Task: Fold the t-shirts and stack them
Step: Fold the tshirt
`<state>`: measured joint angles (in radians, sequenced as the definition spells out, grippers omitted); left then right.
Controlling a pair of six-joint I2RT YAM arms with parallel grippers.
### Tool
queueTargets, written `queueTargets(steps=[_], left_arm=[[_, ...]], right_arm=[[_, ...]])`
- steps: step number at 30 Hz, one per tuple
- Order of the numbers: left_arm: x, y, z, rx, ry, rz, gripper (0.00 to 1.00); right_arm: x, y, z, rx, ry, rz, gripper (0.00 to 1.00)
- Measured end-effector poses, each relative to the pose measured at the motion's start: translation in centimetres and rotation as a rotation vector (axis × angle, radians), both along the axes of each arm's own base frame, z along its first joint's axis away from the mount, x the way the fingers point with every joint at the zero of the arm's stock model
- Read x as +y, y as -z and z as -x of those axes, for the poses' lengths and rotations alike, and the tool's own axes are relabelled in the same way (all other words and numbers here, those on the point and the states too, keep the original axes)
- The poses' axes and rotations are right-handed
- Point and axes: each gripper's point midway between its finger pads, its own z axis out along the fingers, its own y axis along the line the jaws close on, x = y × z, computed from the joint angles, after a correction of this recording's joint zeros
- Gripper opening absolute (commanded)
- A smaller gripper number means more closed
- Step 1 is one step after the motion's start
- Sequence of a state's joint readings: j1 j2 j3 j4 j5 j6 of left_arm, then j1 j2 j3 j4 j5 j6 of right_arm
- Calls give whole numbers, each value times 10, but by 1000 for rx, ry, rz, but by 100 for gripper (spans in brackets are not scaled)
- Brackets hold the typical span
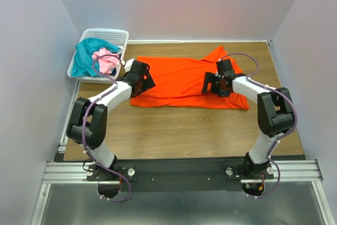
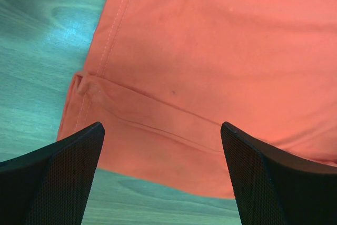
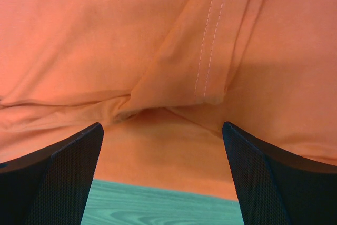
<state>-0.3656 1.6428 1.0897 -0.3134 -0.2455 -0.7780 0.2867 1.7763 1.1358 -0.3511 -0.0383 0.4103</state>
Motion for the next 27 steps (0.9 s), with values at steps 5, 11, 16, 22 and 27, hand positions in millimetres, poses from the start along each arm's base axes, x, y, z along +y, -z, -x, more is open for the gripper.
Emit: queueTargets(steps=[5, 11, 16, 22, 27], left_arm=[[1, 21, 2, 49, 7, -26, 98], [6, 31, 2, 75, -2, -37, 98], [10, 31, 1, 74, -14, -39, 98], [13, 31, 1, 75, -21, -43, 98], [13, 31, 1, 75, -20, -43, 98]], right_arm=[[6, 9, -13, 5, 1, -11, 100], [20, 6, -56, -57, 4, -38, 100], [35, -6, -94, -120, -12, -75, 100], [51, -32, -127, -210, -78, -108, 100], [47, -52, -124, -261, -90, -94, 100]])
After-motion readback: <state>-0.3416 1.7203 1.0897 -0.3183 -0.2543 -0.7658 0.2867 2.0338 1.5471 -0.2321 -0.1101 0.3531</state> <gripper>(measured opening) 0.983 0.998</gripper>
